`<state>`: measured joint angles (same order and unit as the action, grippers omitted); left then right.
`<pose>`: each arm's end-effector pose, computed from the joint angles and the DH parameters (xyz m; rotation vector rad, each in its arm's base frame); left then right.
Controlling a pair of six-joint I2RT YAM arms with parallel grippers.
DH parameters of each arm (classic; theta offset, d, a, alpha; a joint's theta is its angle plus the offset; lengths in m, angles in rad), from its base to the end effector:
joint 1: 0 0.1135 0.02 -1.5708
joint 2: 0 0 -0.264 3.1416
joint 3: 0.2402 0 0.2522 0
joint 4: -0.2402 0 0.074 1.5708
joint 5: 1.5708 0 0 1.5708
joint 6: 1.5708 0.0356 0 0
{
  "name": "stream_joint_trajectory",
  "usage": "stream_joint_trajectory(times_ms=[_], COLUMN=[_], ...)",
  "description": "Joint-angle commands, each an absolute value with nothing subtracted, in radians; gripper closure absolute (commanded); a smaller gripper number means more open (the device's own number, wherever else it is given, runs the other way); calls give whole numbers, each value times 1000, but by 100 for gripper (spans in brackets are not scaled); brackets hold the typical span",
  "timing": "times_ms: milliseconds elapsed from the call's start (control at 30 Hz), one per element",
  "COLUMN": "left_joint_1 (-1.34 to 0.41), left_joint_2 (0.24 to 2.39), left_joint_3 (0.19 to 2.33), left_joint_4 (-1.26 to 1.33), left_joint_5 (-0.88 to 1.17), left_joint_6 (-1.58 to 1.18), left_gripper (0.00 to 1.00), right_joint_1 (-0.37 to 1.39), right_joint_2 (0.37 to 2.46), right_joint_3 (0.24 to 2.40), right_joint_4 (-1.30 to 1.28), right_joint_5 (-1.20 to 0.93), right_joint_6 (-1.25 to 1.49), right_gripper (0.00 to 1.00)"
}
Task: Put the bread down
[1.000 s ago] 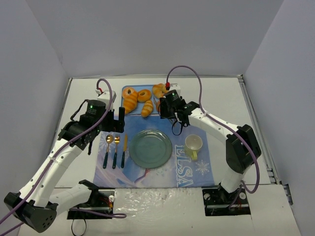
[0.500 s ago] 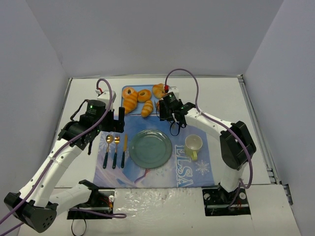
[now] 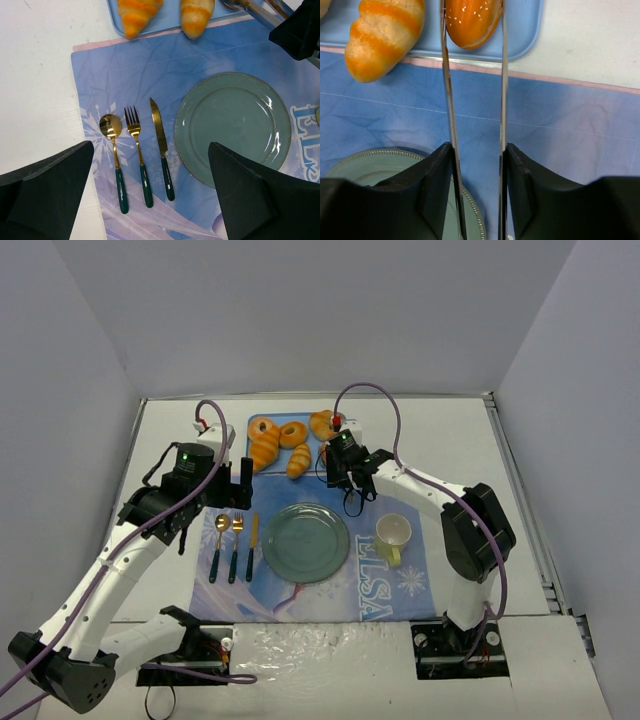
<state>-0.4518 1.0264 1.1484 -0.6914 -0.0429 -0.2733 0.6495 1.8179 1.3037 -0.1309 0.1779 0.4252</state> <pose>0.1908 -0.0909 0.3696 0.1675 2.1569 -0.3764 0.3339 0.2457 0.2357 -0.1510 2.2282 0.3989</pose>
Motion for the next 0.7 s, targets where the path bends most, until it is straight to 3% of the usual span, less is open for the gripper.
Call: stream_joint_trajectory(times_ms=[0, 200, 667], left_joint_1=[-445, -445, -445], left_joint_2=[1012, 1014, 1012], left_joint_3=[1167, 1167, 1167], left_joint_4=[-650, -649, -650], left_joint_5=[-52, -51, -52], left_joint_6=[-278, -278, -278], left_gripper=[3, 3, 3], right_joint_1=[656, 660, 681], right_joint_2=[1780, 1729, 1560], right_joint_3=[1338, 1332, 1316], right_joint_4=[-85, -88, -170], right_joint_5=[187, 184, 94], right_joint_6=[434, 432, 393], right_gripper=[67, 74, 75])
